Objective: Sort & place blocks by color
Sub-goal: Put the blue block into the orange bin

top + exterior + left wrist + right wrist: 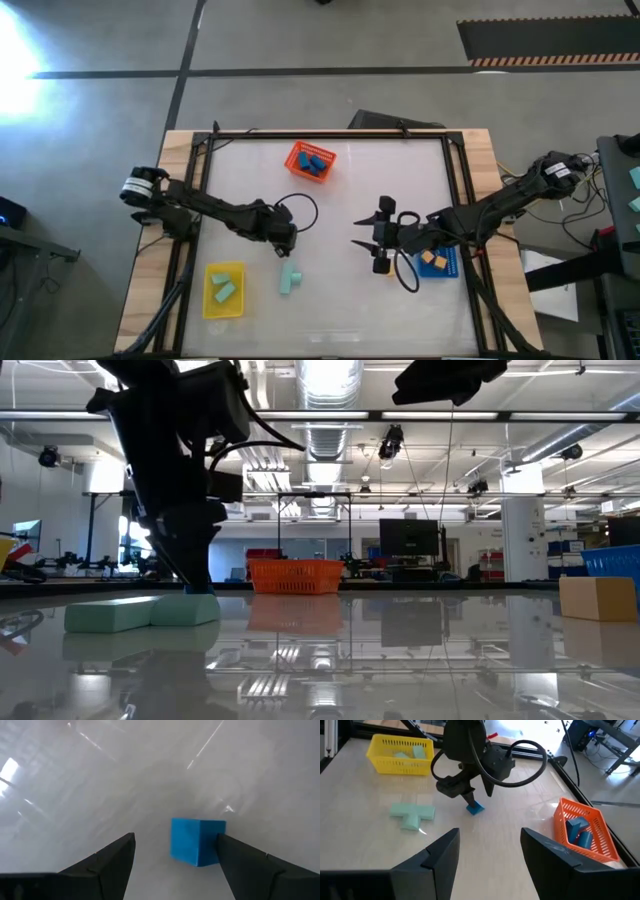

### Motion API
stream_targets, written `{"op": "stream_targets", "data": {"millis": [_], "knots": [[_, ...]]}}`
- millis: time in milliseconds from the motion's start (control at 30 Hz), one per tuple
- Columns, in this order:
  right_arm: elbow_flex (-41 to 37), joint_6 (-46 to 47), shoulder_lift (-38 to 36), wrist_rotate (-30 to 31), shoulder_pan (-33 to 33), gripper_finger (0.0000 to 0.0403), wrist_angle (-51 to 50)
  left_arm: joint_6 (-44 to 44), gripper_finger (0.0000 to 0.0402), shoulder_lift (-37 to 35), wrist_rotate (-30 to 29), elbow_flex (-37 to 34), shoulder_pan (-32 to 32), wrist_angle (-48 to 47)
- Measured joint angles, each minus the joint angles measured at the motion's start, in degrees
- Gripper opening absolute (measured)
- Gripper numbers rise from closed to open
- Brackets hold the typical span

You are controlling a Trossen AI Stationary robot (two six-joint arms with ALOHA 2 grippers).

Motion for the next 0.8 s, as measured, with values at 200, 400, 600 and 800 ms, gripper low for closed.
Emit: {"op": "stream_targets", "data": {"millis": [200,400,600,800], "knots": [[-0.01,0.0,0.0,0.0,-0.02,0.0201,0.07,1.02,0.025,0.0,2.96,-1.68,0.03,4.82],[-0.03,0.0,0.0,0.0,-0.02,0.0201,0.07,1.37,0.0215,0.04,3.82,-3.07,0.03,8.44],[-0.07,0.0,0.0,0.01,-0.02,0.0201,0.07,1.17,0.0169,-0.15,3.89,-5.13,0.03,11.26],[-0.07,0.0,0.0,0.02,-0.02,0.0201,0.07,1.04,0.0107,-0.28,3.76,-5.46,0.03,11.44]]}}
